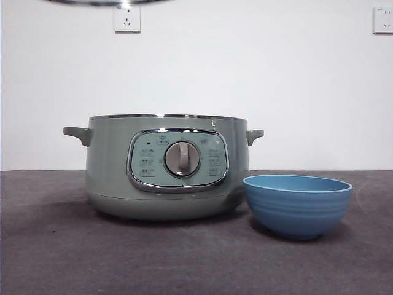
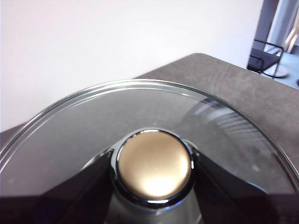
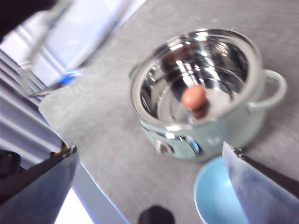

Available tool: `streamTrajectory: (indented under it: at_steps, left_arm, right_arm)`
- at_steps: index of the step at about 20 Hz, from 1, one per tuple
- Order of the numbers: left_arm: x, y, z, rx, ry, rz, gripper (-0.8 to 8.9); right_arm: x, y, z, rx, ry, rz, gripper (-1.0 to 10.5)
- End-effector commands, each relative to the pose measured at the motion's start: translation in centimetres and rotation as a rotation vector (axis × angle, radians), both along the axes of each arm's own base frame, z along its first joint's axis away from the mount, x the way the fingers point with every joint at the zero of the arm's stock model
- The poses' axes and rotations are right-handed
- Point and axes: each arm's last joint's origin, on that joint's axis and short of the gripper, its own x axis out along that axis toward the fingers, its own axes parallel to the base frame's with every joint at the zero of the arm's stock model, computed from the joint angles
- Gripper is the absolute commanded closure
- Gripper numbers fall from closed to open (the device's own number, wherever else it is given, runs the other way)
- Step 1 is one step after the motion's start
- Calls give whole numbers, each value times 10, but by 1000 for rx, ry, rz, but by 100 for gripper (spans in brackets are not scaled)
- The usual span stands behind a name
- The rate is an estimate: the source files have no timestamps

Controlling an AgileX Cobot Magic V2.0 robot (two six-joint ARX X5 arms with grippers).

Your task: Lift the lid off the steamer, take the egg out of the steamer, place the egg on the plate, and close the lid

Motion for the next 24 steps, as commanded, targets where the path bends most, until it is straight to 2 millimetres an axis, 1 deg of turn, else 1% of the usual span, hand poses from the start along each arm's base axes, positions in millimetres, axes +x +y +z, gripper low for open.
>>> streamTrajectory:
  at_steps: [1,4,6,9,12,15,19,22,24]
  left_arm:
    - [-28,15,16,-29,-63,44,822]
    - [-61,34,20,-9,-61,116,822]
    - [-77,44,20,4,-58,160,822]
    - [-98,56,18,19,-52,212,822]
    - [-113,65,17,7,-41,232,822]
    - [-119,68,15,6,-36,235,822]
    - [-122,69,14,14,-26,237,822]
    - [-122,69,14,14,-26,236,822]
    - [-122,69,14,15,-26,236,822]
  right_arm:
    - [13,12,-3,7,12,-6,348]
    - [34,36,-12,-19,2,-18,348]
    - [46,53,-18,-47,-13,-25,348]
    - [62,82,-27,-114,-17,-46,348]
    - [81,110,-29,-172,-25,-53,348]
    - [96,130,-30,-204,-33,-56,349]
    - [128,167,-39,-283,-43,-51,349]
    - [147,197,-57,-343,-50,-37,350]
    - [156,210,-74,-382,-41,-35,351]
